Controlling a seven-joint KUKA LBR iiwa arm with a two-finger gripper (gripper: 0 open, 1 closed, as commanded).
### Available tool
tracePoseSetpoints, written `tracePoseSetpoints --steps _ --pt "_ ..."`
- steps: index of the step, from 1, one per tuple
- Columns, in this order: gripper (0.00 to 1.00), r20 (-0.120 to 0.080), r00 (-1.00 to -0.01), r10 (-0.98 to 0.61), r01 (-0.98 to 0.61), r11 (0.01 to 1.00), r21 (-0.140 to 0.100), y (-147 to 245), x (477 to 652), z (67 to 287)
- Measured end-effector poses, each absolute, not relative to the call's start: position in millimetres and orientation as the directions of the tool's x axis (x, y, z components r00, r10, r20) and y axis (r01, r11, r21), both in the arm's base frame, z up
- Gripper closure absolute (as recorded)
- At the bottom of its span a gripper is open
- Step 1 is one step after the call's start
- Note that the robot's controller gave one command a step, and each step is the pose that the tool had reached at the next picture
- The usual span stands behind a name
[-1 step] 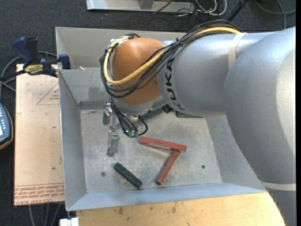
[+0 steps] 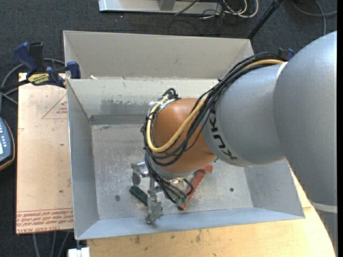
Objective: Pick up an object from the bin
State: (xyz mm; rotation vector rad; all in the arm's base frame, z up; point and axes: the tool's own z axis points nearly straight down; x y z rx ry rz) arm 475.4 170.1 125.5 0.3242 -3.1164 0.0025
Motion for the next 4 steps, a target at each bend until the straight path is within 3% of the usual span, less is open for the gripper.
tracePoseSetpoints --steps 1,2,3,4 --pt "0.00 -0.006 -0.996 -0.084 -0.084 0.996 0.000 119 495.5 69" --pt "1.00 -0.001 -0.996 -0.090 -0.090 0.996 0.002 121 493.7 70" --pt "1.00 -0.012 -0.993 -0.120 -0.120 0.993 0.002 127 515.1 241" --pt "1.00 -0.002 -0.993 -0.119 -0.119 0.993 0.001 127 513.4 236"
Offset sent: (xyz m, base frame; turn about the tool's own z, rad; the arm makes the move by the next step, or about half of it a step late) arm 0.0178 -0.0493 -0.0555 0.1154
